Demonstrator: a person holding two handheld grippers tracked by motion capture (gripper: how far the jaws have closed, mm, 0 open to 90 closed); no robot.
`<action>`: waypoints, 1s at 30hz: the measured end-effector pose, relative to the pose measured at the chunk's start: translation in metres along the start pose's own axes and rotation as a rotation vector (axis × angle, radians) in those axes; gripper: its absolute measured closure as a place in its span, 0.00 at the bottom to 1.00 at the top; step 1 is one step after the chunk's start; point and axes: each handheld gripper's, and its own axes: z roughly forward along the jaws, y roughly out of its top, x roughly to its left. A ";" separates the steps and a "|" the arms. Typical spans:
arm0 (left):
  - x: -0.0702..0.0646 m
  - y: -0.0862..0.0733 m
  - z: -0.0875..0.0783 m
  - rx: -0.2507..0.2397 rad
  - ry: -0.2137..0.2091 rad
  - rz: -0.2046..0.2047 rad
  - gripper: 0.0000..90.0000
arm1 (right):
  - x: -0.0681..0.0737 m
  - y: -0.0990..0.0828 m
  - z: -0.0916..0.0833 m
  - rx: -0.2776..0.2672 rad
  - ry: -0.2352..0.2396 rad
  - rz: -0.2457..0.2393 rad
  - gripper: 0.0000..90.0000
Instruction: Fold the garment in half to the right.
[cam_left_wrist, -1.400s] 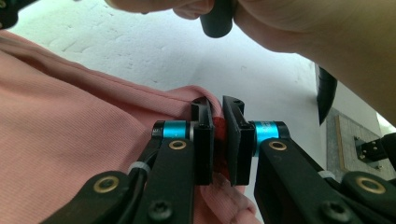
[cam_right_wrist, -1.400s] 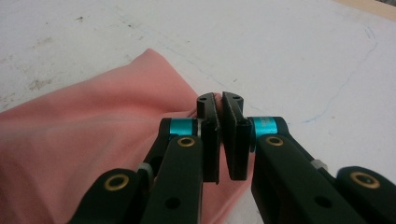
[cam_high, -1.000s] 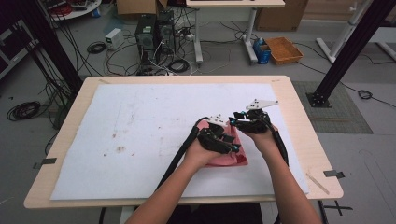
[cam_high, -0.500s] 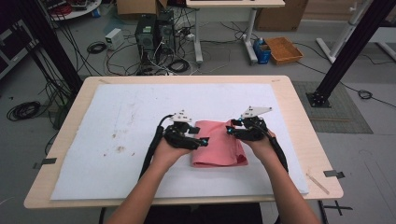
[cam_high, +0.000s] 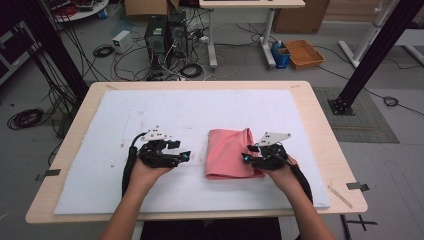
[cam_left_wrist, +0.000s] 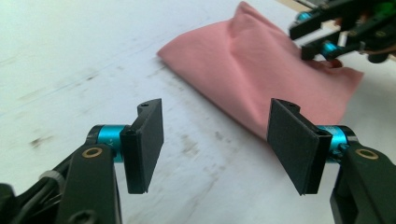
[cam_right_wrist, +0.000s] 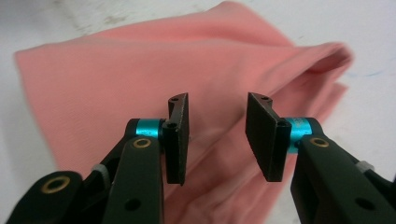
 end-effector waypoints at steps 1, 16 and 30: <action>0.002 -0.002 -0.002 -0.001 0.006 0.000 0.41 | 0.003 -0.002 0.001 0.002 0.010 0.000 0.67; 0.013 -0.010 -0.009 0.018 0.039 -0.001 0.41 | 0.013 -0.019 0.003 0.019 0.009 -0.005 0.97; 0.013 -0.010 -0.009 0.019 0.041 0.002 0.41 | 0.016 -0.021 0.000 0.021 0.001 0.053 0.71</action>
